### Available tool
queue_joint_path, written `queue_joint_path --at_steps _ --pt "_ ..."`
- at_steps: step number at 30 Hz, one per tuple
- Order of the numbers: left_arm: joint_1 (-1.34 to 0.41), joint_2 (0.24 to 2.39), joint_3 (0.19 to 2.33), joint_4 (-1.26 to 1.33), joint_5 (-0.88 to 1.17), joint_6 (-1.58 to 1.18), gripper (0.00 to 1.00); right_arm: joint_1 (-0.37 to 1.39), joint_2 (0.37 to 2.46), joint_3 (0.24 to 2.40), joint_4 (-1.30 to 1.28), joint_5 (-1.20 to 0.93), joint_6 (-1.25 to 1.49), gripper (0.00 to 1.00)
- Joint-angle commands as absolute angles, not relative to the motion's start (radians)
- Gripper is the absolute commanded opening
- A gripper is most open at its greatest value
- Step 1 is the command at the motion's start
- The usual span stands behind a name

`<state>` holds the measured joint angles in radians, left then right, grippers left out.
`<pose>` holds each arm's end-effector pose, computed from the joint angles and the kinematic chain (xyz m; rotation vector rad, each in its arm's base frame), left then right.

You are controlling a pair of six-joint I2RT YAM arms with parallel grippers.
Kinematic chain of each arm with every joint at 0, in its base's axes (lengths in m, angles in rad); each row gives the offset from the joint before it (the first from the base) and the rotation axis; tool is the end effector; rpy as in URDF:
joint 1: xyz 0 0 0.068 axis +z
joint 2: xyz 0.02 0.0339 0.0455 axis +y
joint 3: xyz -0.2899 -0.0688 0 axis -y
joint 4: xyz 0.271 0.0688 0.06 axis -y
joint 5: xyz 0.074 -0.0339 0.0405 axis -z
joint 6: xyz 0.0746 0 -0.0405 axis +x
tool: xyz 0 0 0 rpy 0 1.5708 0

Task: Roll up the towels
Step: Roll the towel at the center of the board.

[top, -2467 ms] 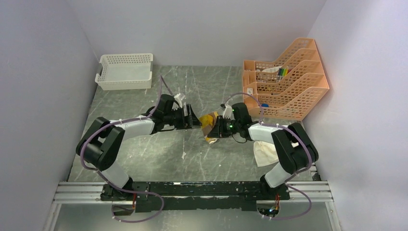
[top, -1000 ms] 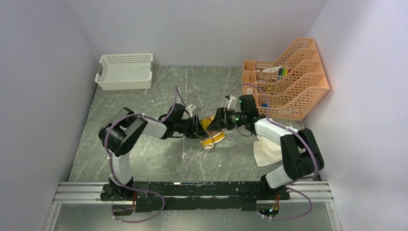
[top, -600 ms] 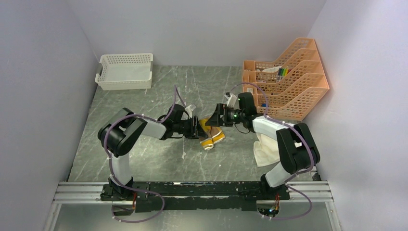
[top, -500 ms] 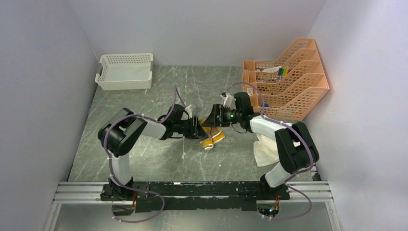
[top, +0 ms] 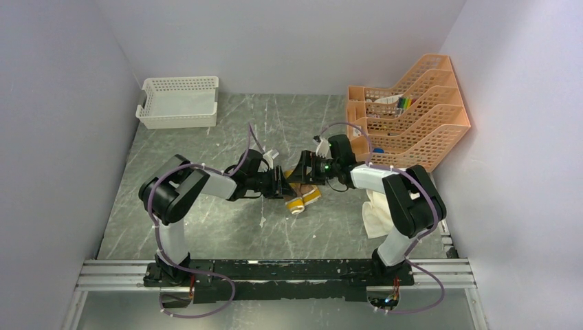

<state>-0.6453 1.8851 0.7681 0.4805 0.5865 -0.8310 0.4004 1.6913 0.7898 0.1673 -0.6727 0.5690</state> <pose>0.2882 -0.2686 0.0910 0.1451 2.4864 -1.3857 0.3210 0.1864 0.1373 -0.1705 2.4358 1.2462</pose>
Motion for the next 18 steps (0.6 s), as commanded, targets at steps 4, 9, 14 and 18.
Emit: queue_joint_path --at_steps 4,9,14,18 --pt "-0.656 1.888 0.734 0.448 0.570 -0.807 0.52 0.404 1.708 0.827 0.216 -0.562 0.596 0.80" --pt "-0.657 1.885 0.734 0.443 0.571 -0.803 0.52 0.426 1.745 0.845 0.222 -0.534 0.602 0.73" --pt "-0.657 1.879 0.733 0.433 0.566 -0.797 0.52 0.468 1.769 0.886 0.196 -0.508 0.593 0.65" --pt "-0.658 1.880 0.733 0.434 0.567 -0.796 0.52 0.488 1.769 0.910 0.178 -0.494 0.592 0.57"
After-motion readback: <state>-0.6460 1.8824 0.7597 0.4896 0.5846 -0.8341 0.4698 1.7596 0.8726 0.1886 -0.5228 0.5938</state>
